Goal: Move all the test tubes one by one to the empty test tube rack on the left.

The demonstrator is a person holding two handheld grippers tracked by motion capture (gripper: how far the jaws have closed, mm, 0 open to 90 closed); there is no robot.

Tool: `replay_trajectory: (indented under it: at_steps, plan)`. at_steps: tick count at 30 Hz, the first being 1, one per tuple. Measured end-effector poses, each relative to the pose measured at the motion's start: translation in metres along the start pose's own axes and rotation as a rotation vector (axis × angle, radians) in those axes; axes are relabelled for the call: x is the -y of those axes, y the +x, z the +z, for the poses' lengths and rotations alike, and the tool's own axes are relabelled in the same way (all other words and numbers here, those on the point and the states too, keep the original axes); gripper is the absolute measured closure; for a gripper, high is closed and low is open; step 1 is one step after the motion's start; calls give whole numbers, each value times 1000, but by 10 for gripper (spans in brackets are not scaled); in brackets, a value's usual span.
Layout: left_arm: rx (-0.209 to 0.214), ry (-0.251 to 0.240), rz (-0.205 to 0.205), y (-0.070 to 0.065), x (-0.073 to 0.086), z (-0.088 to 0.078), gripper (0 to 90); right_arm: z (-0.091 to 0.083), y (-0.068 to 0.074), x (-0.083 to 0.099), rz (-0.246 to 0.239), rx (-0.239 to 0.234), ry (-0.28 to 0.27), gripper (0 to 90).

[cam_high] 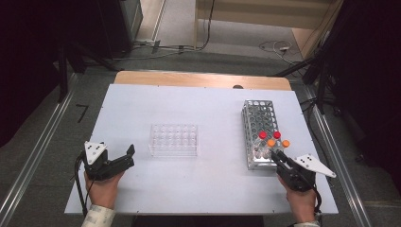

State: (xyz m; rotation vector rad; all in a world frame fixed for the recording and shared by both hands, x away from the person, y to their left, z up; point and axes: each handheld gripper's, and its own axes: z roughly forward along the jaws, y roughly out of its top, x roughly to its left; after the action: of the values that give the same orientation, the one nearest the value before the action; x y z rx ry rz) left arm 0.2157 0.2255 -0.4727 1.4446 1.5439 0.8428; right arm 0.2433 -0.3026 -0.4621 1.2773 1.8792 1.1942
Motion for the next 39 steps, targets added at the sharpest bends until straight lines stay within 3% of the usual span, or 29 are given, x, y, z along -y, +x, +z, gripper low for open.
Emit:
replay_trajectory:
  at_steps: [10, 17, 27, 39]
  plan:
    - [13, 1, 2, -2, 0, 1, 17, -26, -2, -21, 22, -8, -106, 735]
    - [14, -1, 6, -5, -1, 1, 17, -40, 1, -30, 19, -19, -141, 736]
    - [25, -5, 18, -11, -2, 0, 23, -49, 12, -31, -11, -67, -124, 736]
    - [76, 1, 16, -29, -8, 3, 27, -37, 42, -29, -66, -174, -83, 736]
